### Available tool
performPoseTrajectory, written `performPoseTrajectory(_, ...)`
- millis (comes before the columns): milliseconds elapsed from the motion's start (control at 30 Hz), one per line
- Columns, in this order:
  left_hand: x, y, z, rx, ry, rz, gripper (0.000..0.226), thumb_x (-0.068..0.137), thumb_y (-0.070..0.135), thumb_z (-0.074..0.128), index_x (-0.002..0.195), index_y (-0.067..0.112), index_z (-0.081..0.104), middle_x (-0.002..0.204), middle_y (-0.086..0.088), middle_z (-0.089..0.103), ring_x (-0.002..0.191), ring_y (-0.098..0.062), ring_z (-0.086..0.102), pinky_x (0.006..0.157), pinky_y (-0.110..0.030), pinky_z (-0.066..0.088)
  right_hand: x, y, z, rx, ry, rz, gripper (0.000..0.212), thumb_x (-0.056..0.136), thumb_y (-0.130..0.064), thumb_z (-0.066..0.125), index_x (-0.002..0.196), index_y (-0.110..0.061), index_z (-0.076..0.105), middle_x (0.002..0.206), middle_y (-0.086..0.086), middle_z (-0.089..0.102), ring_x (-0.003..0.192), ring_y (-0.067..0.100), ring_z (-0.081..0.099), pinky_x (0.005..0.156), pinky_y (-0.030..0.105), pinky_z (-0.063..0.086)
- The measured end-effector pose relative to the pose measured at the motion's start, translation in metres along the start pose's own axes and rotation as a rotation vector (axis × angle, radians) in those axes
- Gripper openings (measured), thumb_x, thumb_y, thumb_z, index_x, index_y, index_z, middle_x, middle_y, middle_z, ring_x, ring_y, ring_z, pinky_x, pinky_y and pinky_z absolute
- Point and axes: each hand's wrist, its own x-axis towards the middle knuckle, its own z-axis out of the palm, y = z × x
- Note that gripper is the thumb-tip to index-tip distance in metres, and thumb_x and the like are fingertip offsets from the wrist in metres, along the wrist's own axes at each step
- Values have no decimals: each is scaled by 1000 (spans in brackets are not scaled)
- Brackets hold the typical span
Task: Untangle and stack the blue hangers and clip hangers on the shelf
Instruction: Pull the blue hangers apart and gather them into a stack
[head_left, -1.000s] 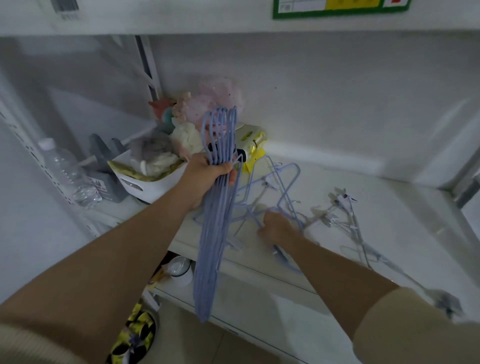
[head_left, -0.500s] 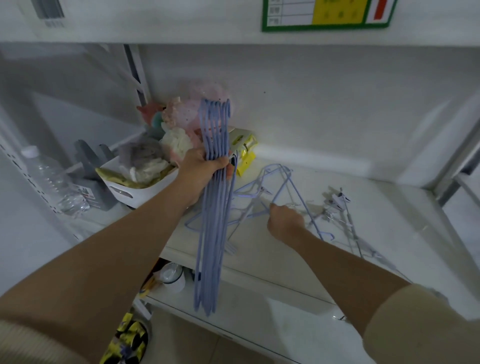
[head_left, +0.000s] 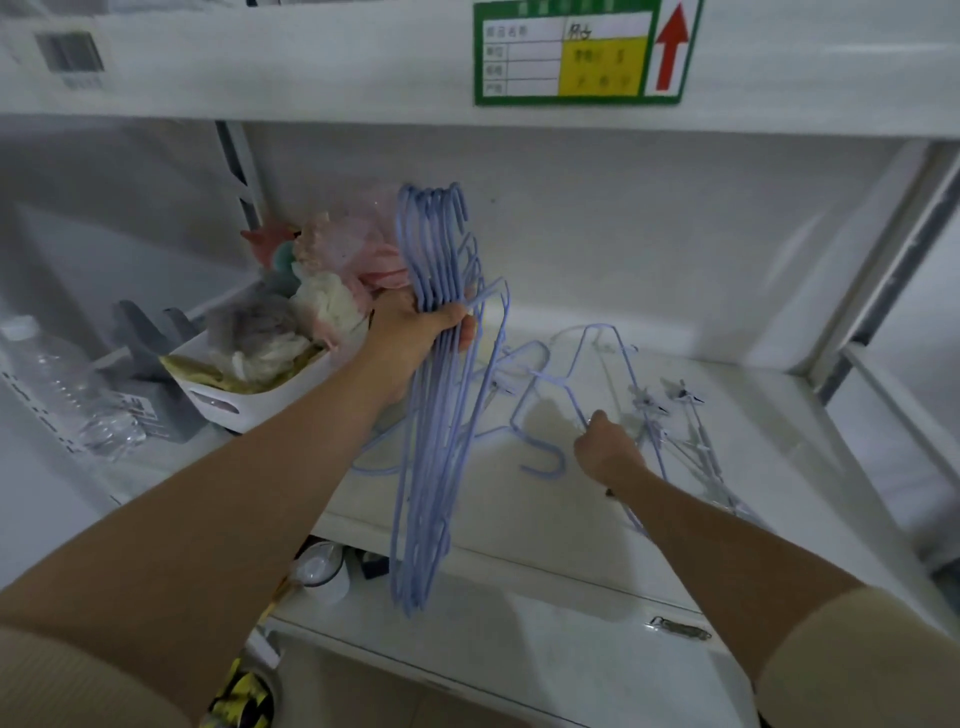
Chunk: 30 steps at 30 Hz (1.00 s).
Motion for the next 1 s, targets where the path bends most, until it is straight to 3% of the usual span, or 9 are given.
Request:
performPoseTrajectory(133,-3,9,5,0,-28,22,14,95,1,50,106,-1,59,73,-10,60,54,-7,63,58,-17,56,2,16,-12,54,16,67,27,94,-10,35,118,0,43,118,23,58,98,37,65,78,41,55)
performPoseTrajectory(367,-6,6,20,35,-101,19,16,96,0,49,108,-2,58,73,-10,59,49,-1,61,57,-16,56,-3,21,-36,169,217,57,29,95,-1,33,122,4,43,119,28,58,110,38,57,79,33,38)
performPoseTrajectory(467,-7,4,27,40,-121,31,14,96,0,47,106,-2,57,71,-12,57,46,-2,59,57,-16,55,2,15,-44,425,279,-40,21,98,-8,34,112,1,48,96,25,58,79,32,55,64,28,36)
performPoseTrajectory(567,-5,0,33,10,-99,8,14,95,0,49,106,-3,57,70,-12,58,45,-3,60,53,-14,52,4,4,-49,697,203,-82,20,96,-10,33,102,-17,51,64,6,43,46,19,36,35,18,30)
performPoseTrajectory(633,-4,-1,36,24,-108,23,10,95,-1,50,99,-2,59,65,-10,58,45,-4,60,52,-13,50,2,-2,-52,775,134,-78,25,95,-9,30,98,-20,52,56,2,34,41,16,27,35,17,24)
performPoseTrajectory(733,-3,-1,38,55,-103,64,16,93,-2,51,84,5,61,56,-5,59,43,-7,56,54,-18,52,3,-7,-57,664,129,-76,28,90,-5,33,84,-22,54,63,8,46,49,22,41,43,25,33)
performPoseTrajectory(833,3,-3,34,138,-89,73,22,94,5,53,75,13,61,48,4,59,47,-13,55,59,-26,52,3,3,-70,388,212,-47,21,88,-8,39,95,-9,59,89,14,59,81,33,57,69,36,47)
performPoseTrajectory(900,7,-6,31,189,-89,71,24,94,8,54,73,16,61,45,6,59,49,-15,54,63,-33,52,-2,14,-84,284,279,-28,25,88,-26,43,89,-7,60,85,10,63,80,32,60,68,33,44)
performPoseTrajectory(1000,10,-9,29,189,-86,38,14,95,6,52,86,10,62,45,6,60,43,-5,56,56,-24,54,-13,25,-104,118,355,38,56,78,-64,44,70,-10,58,68,6,62,66,27,59,63,30,43)
